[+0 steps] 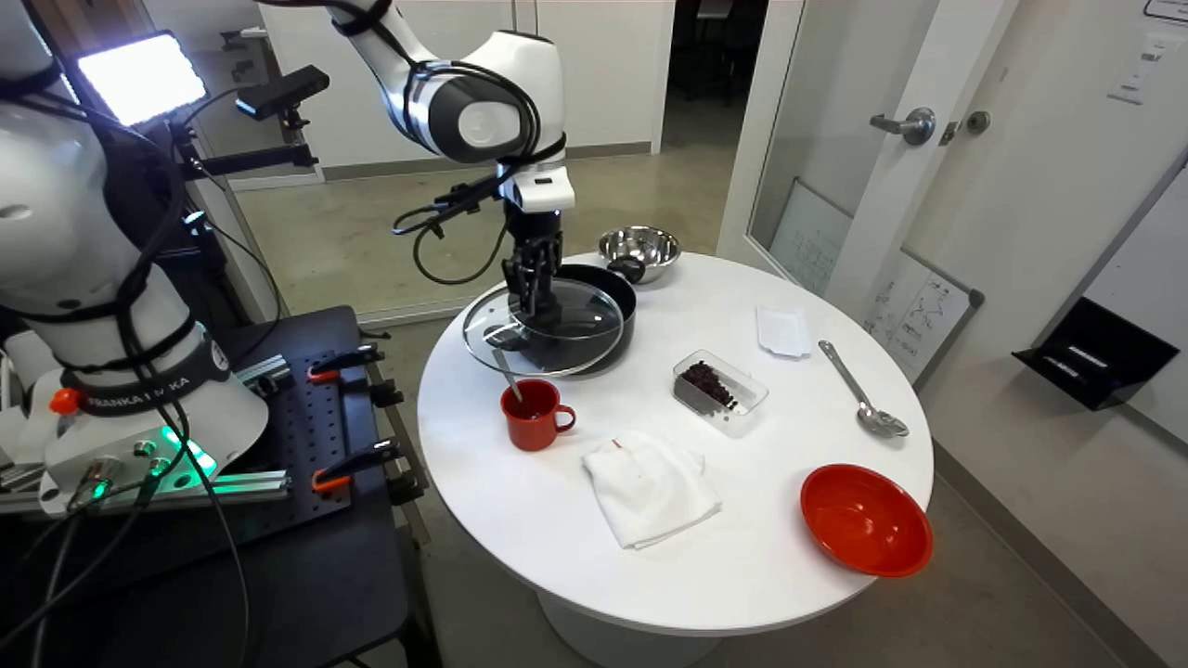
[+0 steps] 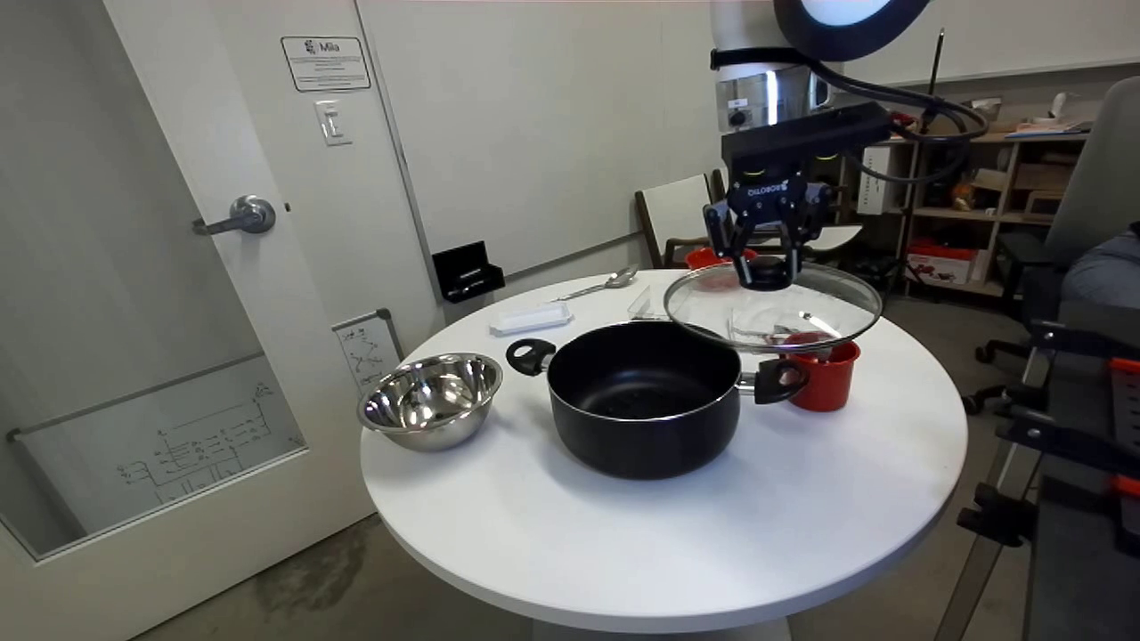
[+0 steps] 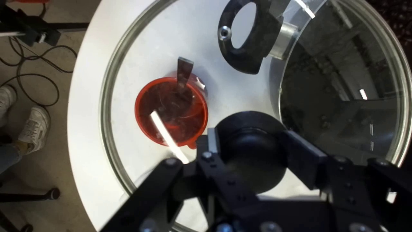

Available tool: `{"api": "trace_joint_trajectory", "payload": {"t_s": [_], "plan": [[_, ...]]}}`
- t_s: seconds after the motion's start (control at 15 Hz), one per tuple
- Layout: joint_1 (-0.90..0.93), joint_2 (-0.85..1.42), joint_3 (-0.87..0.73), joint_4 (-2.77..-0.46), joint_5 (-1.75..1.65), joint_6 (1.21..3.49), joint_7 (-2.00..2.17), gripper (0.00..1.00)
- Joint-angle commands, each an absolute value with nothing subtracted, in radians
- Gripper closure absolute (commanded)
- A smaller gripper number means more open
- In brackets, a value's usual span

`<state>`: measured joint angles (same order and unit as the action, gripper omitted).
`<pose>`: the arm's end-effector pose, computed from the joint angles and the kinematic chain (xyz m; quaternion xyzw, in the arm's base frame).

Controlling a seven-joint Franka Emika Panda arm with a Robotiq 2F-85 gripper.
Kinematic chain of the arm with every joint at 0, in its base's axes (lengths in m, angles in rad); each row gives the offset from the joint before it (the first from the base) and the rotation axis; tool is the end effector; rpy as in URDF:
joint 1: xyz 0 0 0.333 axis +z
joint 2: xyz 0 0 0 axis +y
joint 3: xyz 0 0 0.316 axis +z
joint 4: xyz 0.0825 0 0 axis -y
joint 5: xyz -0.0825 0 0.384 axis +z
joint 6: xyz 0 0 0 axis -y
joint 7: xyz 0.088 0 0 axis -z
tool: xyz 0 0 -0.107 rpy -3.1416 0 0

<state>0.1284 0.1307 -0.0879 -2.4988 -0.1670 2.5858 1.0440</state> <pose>0.4657 0.0211 0.2306 0.9079 -0.4159 0.0061 0.0526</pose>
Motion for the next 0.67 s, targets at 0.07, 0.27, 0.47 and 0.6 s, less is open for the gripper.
{"api": "trace_joint_trajectory", "payload": {"t_s": [0.07, 0.27, 0.47, 0.6], "plan": [[0.136, 0.16, -0.053, -2.432, -0.192, 2.555, 1.078, 0.74], [0.152, 0.186, -0.037, -2.374, -0.192, 2.526, 1.073, 0.74], [0.168, 0.214, -0.023, -2.316, -0.193, 2.488, 1.07, 0.74], [0.185, 0.237, -0.017, -2.279, -0.202, 2.458, 1.076, 0.74]]}}
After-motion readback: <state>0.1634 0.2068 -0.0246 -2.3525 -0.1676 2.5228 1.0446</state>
